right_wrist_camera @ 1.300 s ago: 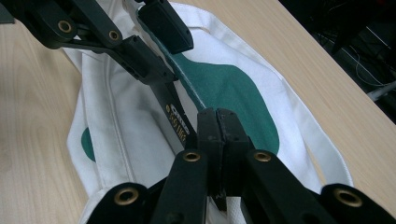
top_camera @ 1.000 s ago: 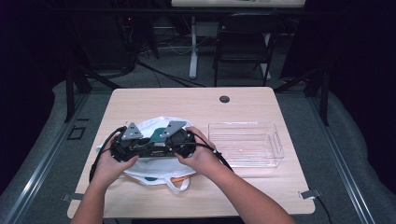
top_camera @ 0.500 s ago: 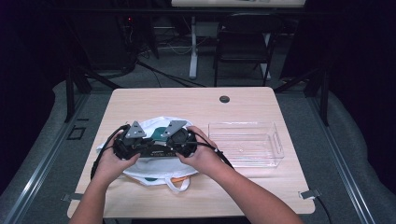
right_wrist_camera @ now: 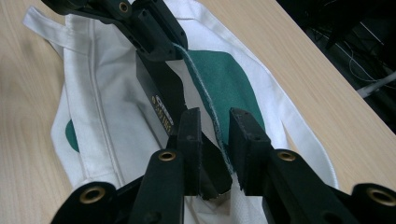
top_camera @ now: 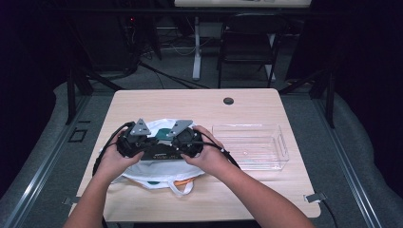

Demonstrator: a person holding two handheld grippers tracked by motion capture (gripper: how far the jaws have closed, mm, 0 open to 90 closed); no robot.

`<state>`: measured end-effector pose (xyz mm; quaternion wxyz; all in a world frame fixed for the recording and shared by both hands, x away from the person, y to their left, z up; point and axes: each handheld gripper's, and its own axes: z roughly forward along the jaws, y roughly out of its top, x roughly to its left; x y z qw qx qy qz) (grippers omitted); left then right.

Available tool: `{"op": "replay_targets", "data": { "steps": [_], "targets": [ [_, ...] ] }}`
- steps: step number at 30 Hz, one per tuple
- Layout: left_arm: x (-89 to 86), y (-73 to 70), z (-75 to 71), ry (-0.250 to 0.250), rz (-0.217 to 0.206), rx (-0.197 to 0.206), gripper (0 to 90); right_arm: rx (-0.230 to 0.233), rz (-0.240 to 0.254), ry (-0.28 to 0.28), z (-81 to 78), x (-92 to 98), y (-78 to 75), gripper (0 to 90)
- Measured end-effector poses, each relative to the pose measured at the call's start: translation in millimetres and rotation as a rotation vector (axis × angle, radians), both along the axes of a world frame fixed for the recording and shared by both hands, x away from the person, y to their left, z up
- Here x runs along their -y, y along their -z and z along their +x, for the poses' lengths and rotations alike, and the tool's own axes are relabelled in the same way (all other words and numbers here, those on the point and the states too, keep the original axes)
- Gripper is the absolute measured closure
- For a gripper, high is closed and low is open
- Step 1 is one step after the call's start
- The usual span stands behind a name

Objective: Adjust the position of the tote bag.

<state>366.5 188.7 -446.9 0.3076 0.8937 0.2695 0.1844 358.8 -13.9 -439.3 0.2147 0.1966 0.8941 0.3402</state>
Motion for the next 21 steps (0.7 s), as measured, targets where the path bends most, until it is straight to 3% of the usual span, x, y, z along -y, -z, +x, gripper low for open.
{"op": "replay_targets", "data": {
  "steps": [3,16,21],
  "targets": [
    [1.0,-2.3,2.7,0.002,0.002,-0.003,84.9,0.004,-0.014,0.007,2.4,1.3,-0.9,72.0],
    [2.9,-6.5,12.7,-0.006,0.008,-0.008,85.8,-0.016,0.003,0.049,14.5,11.2,-2.6,64.7],
    [4.0,-6.6,15.9,-0.009,0.009,-0.011,86.0,-0.006,-0.011,0.062,18.3,14.2,-2.2,66.3]
  ]
}}
